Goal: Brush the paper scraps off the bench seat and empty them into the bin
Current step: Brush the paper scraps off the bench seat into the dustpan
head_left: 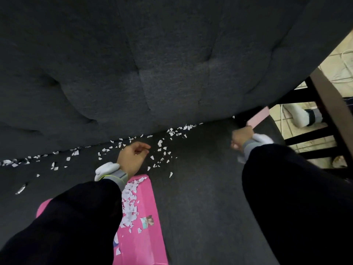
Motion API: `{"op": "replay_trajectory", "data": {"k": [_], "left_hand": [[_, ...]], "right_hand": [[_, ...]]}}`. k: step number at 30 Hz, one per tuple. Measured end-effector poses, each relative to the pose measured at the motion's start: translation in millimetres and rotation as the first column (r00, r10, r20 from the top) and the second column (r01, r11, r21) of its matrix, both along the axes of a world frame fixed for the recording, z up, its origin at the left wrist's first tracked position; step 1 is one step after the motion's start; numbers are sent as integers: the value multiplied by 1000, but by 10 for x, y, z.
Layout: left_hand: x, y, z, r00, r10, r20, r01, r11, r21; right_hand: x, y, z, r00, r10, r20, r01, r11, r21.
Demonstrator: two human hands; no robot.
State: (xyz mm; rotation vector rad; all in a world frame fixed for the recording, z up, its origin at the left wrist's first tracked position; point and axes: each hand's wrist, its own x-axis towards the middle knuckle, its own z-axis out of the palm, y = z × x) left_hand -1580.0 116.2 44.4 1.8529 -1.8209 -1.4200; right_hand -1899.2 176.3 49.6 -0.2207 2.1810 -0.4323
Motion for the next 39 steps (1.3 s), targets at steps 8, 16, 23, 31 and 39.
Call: {"op": "replay_trajectory", "data": {"k": [8, 16, 23, 31, 39], "left_hand": [[60, -26, 49, 999, -24, 44, 23, 999, 24], [-126, -66, 181, 999, -51, 11, 51, 999, -8], [-899, -73, 27, 974, -226, 25, 227, 973, -28], [-1975, 12, -365, 755, -628, 189, 622, 777, 100], [-1968, -39, -558, 584, -769, 262, 748, 635, 196]], "right_hand": [[1569, 71, -5, 968, 228, 102, -226, 974, -30], [898, 689, 402, 955, 297, -4, -296, 949, -113], [-283, 1009, 407, 962, 118, -248, -135, 990, -53], [-756, 575, 59, 911, 167, -378, -103, 977, 185], [-477, 88, -119, 951, 171, -257, -88, 949, 302]]}}
